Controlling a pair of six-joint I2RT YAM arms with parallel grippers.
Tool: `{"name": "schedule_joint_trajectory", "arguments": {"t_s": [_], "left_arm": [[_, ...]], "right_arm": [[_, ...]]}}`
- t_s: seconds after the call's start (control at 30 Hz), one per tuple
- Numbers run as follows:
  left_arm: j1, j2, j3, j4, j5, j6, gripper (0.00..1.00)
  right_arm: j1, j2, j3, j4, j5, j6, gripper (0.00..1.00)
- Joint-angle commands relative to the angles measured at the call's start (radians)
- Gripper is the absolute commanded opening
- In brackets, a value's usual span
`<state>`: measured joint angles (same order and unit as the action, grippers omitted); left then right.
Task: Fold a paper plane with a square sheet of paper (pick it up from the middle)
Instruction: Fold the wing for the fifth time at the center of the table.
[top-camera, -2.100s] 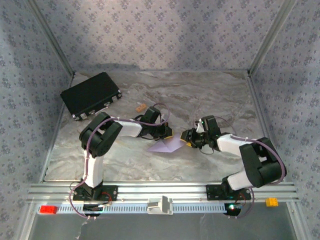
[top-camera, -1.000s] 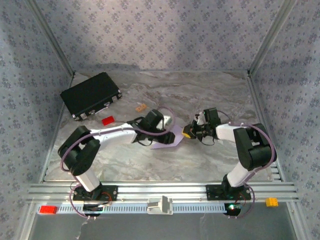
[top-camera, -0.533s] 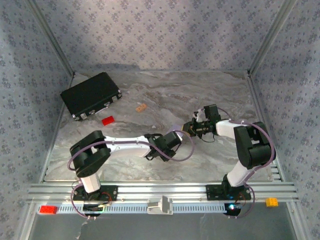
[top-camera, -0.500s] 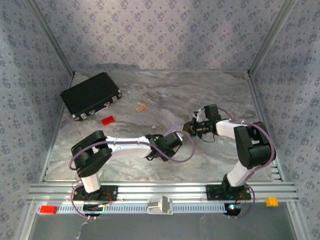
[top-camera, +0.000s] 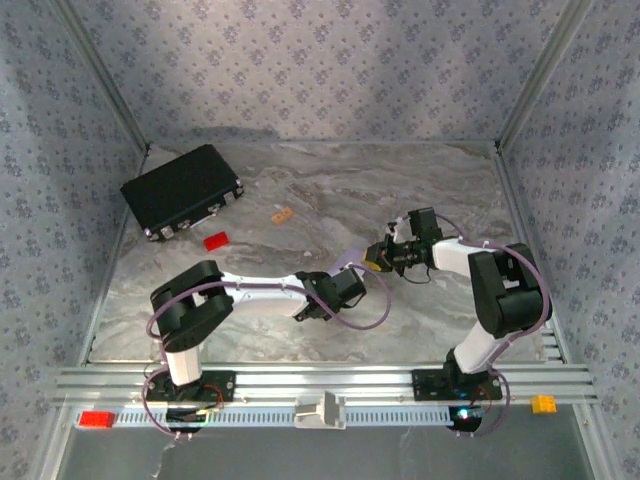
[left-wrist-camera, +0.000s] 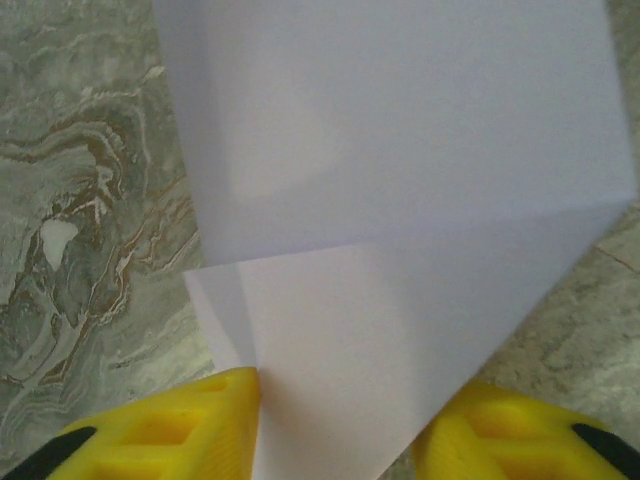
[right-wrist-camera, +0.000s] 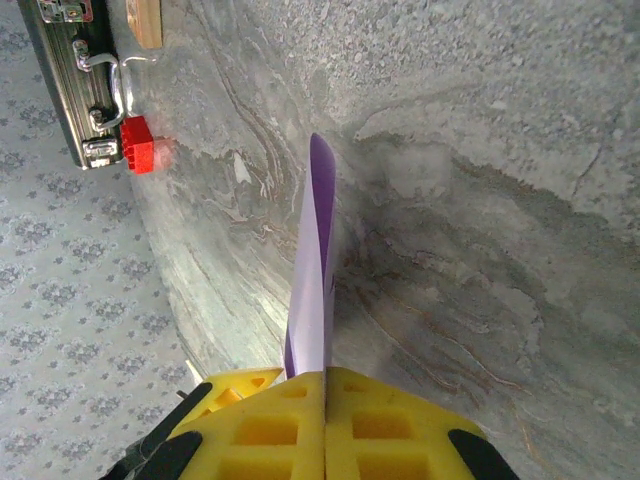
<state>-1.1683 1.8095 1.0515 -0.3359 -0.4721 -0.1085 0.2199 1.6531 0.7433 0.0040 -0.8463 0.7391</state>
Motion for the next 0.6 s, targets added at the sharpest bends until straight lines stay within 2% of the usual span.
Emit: {"name": "schedule_joint_trajectory", "arguments": {"t_s": [0.0, 0.1, 0.4, 0.47, 0.57], "left_arm": [[-0.010, 0.004, 0.007, 0.012, -0.031, 0.007, 0.35], [-0.011, -0.006, -0.002, 0.023, -0.030, 0.006, 0.27], [-0.013, -0.024, -0.010, 0.032, -0.003, 0.009, 0.13], [-0.014, -0.023, -0.006, 0.030, 0.009, 0.005, 0.10], [-0.014, -0.019, 0.003, 0.017, 0.028, -0.009, 0.08]], "right_arm": [[-0.010, 0.009, 0.024, -0.026, -0.022, -0.017, 0.07], [-0.011, 0.010, 0.025, -0.031, -0.021, -0.020, 0.08], [-0.016, 0.009, 0.025, -0.034, -0.017, -0.023, 0.11], [-0.017, 0.005, 0.024, -0.037, -0.015, -0.026, 0.15], [-0.027, -0.027, 0.034, -0.107, 0.032, -0.060, 0.28]]}}
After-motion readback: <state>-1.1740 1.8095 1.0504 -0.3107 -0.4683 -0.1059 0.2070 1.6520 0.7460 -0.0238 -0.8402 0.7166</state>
